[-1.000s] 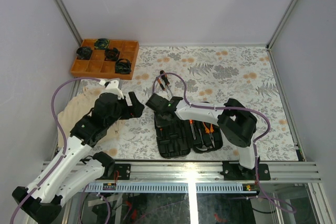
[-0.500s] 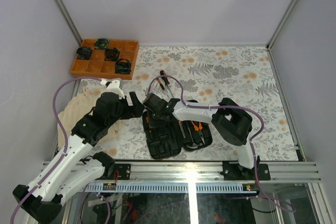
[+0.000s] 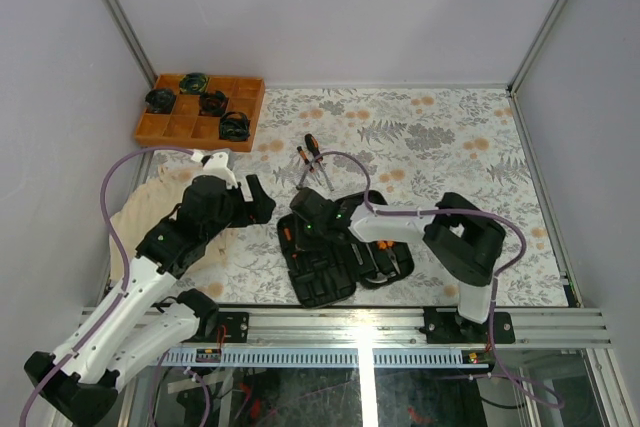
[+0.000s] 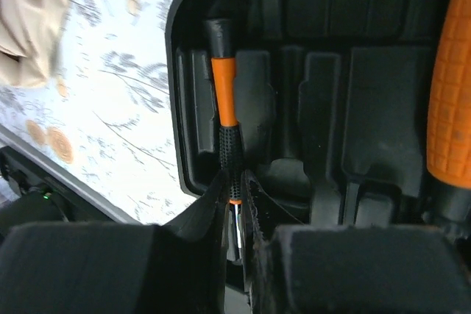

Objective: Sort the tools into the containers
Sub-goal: Place the screwdriver in the storage box.

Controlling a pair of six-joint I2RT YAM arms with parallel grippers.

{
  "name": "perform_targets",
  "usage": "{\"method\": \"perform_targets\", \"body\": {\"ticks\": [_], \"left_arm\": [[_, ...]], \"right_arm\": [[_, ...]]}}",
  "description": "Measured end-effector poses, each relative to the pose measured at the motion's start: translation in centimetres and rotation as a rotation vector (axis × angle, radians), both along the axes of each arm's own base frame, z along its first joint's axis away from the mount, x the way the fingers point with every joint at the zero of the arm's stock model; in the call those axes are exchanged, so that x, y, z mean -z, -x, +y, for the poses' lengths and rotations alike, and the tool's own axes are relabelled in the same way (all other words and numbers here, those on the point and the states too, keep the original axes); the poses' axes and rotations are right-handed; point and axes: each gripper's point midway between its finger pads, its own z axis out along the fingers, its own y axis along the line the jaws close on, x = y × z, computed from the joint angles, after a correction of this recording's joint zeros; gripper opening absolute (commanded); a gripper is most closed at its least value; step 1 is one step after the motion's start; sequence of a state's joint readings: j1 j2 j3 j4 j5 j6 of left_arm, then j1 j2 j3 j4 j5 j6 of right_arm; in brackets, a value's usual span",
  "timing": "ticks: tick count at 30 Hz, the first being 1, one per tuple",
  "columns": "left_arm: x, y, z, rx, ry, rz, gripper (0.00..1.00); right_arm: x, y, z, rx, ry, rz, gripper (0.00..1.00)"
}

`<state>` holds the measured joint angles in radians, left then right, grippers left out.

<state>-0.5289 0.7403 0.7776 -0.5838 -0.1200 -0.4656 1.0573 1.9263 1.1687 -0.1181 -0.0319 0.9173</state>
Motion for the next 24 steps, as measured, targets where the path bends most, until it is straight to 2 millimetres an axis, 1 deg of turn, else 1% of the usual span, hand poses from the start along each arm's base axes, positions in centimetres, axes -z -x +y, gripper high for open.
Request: {"method": "perform_targets", "body": {"ticks": [4,7,10,14,20,24], "left_arm": [[0.5,-0.1,-0.1,0.000,-0.009,0.018,0.84],[0.7,-0.1,-0.3,0.004,-0.001,0.034,0.83],[0.8,0.0,-0.7,0.006,0.022,0.050,0.83],[1.1,0.0,-1.0,-0.007,0.044,0.073,0.83],[2.1,0.0,-1.4,-0.016,0.058,0.116,0.83],[2.6,0.0,-1.5,-0.013,0.052,0.140,0.84]], "right_arm": [[-0.1,0.6,-3.6,0.060,0.043,0.006,0.00],[-0.2,0.6,-5.3,0.096,0.052,0.006,0.04],[-0.4,0.3,-6.2,0.119,0.056,-0.009,0.11],[-0.7,-0.3,-7.5,0.139,0.088,-0.025,0.24],[-1.1,-2.8,-11.1,0.192,0.166,-0.046,0.36],[-1.6,-3.6,-12.4,0.164,0.215,-0.074,0.40]]}}
